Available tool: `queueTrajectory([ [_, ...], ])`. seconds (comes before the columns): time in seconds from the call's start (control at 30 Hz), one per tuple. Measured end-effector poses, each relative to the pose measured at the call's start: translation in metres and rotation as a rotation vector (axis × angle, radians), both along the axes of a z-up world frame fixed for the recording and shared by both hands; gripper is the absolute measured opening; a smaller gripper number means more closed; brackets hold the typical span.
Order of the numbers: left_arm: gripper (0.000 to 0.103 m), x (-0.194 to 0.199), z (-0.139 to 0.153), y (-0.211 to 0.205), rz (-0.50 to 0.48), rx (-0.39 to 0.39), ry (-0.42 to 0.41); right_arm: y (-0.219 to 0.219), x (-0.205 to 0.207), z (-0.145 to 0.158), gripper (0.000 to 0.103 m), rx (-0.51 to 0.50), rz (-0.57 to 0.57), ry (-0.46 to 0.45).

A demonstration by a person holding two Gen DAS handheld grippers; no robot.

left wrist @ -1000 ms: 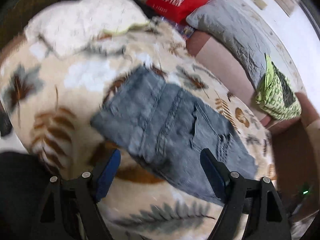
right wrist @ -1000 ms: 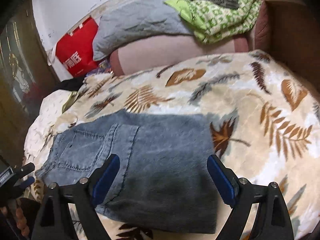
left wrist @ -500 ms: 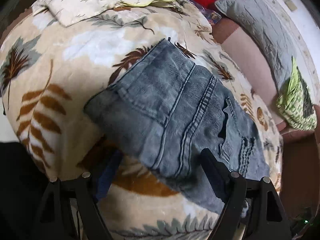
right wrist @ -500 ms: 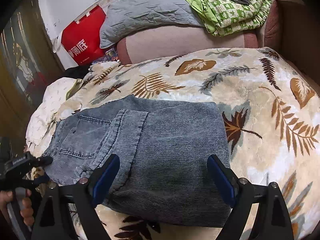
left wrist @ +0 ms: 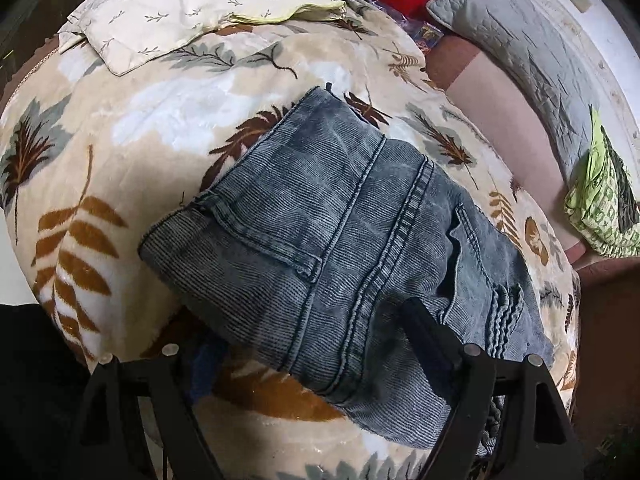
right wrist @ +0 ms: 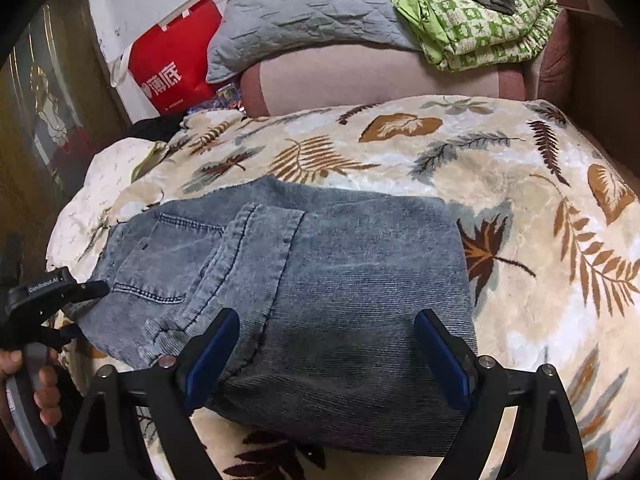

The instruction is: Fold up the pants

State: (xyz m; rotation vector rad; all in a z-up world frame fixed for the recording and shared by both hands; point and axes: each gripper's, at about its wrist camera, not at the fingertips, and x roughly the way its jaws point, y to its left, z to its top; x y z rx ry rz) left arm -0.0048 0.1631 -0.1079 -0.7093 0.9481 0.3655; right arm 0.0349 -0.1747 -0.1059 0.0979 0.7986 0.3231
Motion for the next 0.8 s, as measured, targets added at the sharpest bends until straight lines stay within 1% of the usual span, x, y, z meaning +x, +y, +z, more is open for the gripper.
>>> queueTrajectory([
  [0.07, 0.081, 0.001, 0.000, 0.000, 0.000, -0.001, -0.002, 0.000, 0.000, -0.001, 0.091, 0.002, 0.000, 0.002],
  [0.13, 0.073, 0.000, 0.001, 0.000, -0.003, -0.005, -0.005, -0.001, 0.001, -0.001, 0.091, 0.005, -0.003, 0.004],
  [0.2, 0.057, -0.002, 0.003, 0.001, 0.001, 0.005, 0.000, -0.002, 0.001, 0.000, 0.091, 0.009, -0.005, 0.002],
  [0.3, 0.046, -0.003, 0.002, 0.007, 0.004, -0.003, -0.002, -0.002, 0.001, 0.001, 0.091, 0.012, -0.006, -0.004],
  [0.33, 0.044, -0.004, 0.002, 0.008, 0.006, -0.006, -0.003, -0.002, 0.000, 0.001, 0.091, 0.012, -0.005, -0.005],
  [0.4, 0.033, -0.005, 0.003, 0.009, 0.009, -0.004, -0.012, -0.001, -0.001, 0.002, 0.091, 0.009, 0.003, -0.008],
  [0.47, 0.022, -0.007, 0.006, 0.009, 0.016, 0.020, -0.016, 0.000, -0.001, 0.003, 0.091, 0.008, 0.012, -0.006],
  [0.6, 0.020, -0.007, 0.009, 0.009, 0.002, 0.025, -0.033, 0.007, -0.001, 0.008, 0.091, 0.011, 0.039, 0.012],
  [0.7, 0.020, -0.008, 0.009, 0.010, -0.004, 0.022, -0.041, 0.022, -0.001, 0.016, 0.091, 0.010, 0.092, 0.030],
  [0.77, 0.020, -0.009, 0.008, 0.012, -0.004, 0.008, -0.047, 0.035, -0.001, 0.023, 0.091, 0.020, 0.143, 0.047],
  [0.8, 0.020, -0.009, 0.008, 0.013, -0.004, 0.002, -0.051, 0.044, 0.000, 0.028, 0.091, 0.009, 0.169, 0.045],
])
